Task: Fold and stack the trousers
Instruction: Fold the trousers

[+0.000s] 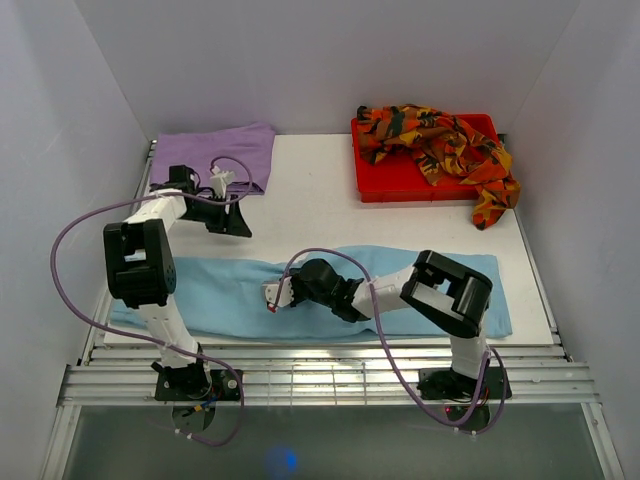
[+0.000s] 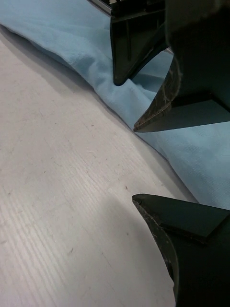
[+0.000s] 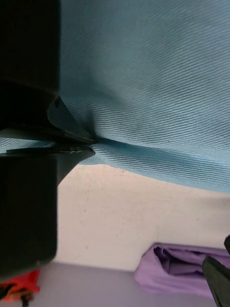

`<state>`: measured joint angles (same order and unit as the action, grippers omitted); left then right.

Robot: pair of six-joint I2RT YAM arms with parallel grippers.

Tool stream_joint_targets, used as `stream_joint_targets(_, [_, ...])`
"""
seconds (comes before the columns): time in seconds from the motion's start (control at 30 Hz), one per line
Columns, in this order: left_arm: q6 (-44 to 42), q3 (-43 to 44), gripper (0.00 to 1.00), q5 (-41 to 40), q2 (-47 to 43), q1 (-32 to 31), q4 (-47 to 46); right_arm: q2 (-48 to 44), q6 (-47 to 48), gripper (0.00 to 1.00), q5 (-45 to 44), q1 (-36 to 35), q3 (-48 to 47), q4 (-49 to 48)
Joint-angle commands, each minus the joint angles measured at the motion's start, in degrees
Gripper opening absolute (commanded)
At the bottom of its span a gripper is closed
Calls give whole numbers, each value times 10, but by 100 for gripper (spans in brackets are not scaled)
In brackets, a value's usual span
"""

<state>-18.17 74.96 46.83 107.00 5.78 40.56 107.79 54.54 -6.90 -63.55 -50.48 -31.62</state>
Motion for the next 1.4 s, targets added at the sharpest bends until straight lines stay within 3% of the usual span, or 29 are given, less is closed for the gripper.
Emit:
stream_joint_targets(0.0, [-34,-3,64,6,9,-24,38,38,99,8,-118,-7,20,-171])
stream_joint_targets(0.13, [-52,4,64,33,47,-40,90,70,134,8,-148,-10,27,-261])
stream_joint_targets(0.3, [-67,12,64,64,94,-44,157,70,155,8,-158,-11,39,-307])
stream_joint_targets(0.4, [-73,19,55,106,106,-44,174,68,166,8,-155,-16,46,-318])
stream_joint_targets(0.47, [-68,21,36,128,107,-43,172,70,177,23,-157,-18,47,-318])
stream_joint_targets(0.5, [-61,20,27,128,102,-43,153,70,180,38,-159,-19,52,-318])
stream_joint_targets(0.53, [-37,16,18,123,95,-41,133,61,180,66,-160,-20,58,-317])
stream_joint_targets(0.57, [-22,9,4,115,84,-39,111,53,179,75,-159,-19,64,-312])
stream_joint_targets(0.63, [11,-15,0,77,42,-38,32,11,153,81,-150,-19,84,-262])
stream_joint_targets(0.7, [28,-38,0,38,7,-37,-53,-26,95,74,-124,-19,93,-161])
stream_joint_targets(0.8, [39,-92,0,-1,-63,-41,-153,-86,32,47,-70,-15,89,-32])
stream_joint_targets(0.83, [34,-106,0,-29,-81,-45,-174,-106,-10,34,-52,-13,73,71])
stream_joint_targets(0.93, [4,-174,0,-90,-154,-48,-260,-108,-78,25,28,-1,45,220])
stream_joint_targets(1.07, [-66,-304,0,-153,-259,-82,-388,-79,-116,22,124,19,7,339])
stream_joint_targets(1.13, [-115,-336,0,-173,-276,-92,-400,-64,-135,15,136,38,-4,359])
stream_joint_targets(1.23, [-184,-395,0,-193,-305,-103,-450,-55,-167,15,185,76,-34,407])
stream_joint_targets(1.3, [-215,-437,0,-194,-332,-110,-479,-61,-201,16,226,116,-66,435])
stream_joint_targets(1.37, [-269,-459,0,-182,-347,-114,-483,-78,-225,25,258,146,-96,448])
